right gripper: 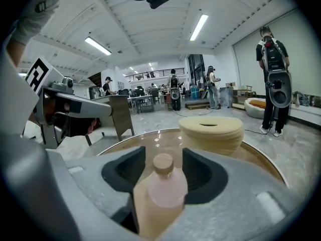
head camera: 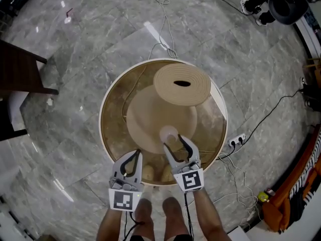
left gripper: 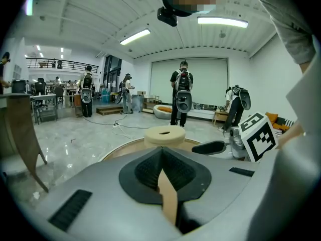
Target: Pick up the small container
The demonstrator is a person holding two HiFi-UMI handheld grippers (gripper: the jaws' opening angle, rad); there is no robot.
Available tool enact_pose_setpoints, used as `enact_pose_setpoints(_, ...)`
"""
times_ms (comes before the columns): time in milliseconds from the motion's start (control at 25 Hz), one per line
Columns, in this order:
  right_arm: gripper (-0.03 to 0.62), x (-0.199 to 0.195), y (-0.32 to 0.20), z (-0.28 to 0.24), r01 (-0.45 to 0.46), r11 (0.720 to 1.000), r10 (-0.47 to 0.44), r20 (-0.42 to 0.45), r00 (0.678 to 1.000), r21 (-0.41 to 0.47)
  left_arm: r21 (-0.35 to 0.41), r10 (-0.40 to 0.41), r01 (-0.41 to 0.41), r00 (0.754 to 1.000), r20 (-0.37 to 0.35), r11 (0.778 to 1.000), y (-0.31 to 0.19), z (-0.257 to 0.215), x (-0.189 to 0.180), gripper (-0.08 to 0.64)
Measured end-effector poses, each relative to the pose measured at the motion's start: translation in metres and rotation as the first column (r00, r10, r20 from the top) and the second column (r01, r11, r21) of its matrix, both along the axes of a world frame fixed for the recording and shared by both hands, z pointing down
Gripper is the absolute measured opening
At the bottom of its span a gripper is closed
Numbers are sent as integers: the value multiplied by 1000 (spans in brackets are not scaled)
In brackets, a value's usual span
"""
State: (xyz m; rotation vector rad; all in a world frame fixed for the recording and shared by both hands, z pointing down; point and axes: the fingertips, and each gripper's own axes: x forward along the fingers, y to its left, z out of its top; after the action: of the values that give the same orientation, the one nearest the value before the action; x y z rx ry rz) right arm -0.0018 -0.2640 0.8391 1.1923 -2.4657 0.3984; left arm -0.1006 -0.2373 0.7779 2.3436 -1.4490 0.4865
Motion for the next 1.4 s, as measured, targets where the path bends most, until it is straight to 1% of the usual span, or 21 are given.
enact_pose_setpoints(200, 230, -6, -8, 18, 6, 1000, -6, -4, 1000, -2, -21, -16, 15, 1000, -2, 1000, 2, 15, -3, 17)
enact_pose_setpoints(280, 227, -8, -11, 24, 9, 1000, -9, -7, 1000, -4, -28, -8, 9, 1000, 9, 1000, 3, 20, -4, 17)
enact_pose_setpoints(320, 218, -9, -11, 27, 12, 1000, -12, -11, 1000, -2, -15, 5, -5, 1000, 21, 1000, 3, 20, -5, 17)
enact_pose_setpoints(400, 201, -10, -12, 30, 22, 1000, -22, -24, 999, 4, 43, 42, -44, 998, 53, 998, -2, 17, -5, 17)
enact_pose_setpoints(440, 189, -12, -13, 32, 26, 1000, -26, -31, 999, 6, 45, 38, -40, 998, 52, 998, -3, 18, -6, 17)
enact_pose_setpoints(520, 169, -14, -14, 34, 27, 1000, -26, -38, 999, 8, -10, -13, 13, 1000, 20, 1000, 1, 27, -10, 17)
enact_pose_setpoints(560, 152, -14, -14, 35, 25, 1000, -24, -41, 999, 13, -24, -22, 23, 1000, 15, 999, 2, 29, -11, 17)
enact_pose_setpoints(600, 141, -15, -14, 35, 24, 1000, -23, -46, 999, 20, -23, -19, 20, 1000, 18, 1000, 2, 30, -12, 17)
enact_pose_setpoints(720, 135, -16, -14, 36, 27, 999, -24, -64, 998, 40, 18, 7, -8, 999, 37, 1000, -1, 27, -12, 17)
enact_pose_setpoints(840, 132, -16, -14, 37, 23, 998, -20, -58, 998, 53, -19, -25, 25, 1000, 14, 999, 3, 35, -14, 17)
enact_pose_setpoints(960, 130, -16, -13, 37, 23, 998, -20, -53, 998, 61, -32, -40, 40, 999, 8, 999, 6, 38, -14, 17)
enact_pose_setpoints(1120, 130, -16, -13, 39, 22, 999, -20, -50, 999, 49, -32, -53, 53, 999, 2, 998, 8, 36, -17, 17)
enact_pose_setpoints(1240, 130, -15, -14, 37, 17, 999, -16, -33, 999, 37, -8, -43, 43, 999, 13, 999, 8, 29, -19, 17)
enact_pose_setpoints(1400, 129, -13, -12, 20, 26, 999, -25, -30, 999, 46, -11, -49, 49, 999, 13, 999, 9, 16, -21, 17)
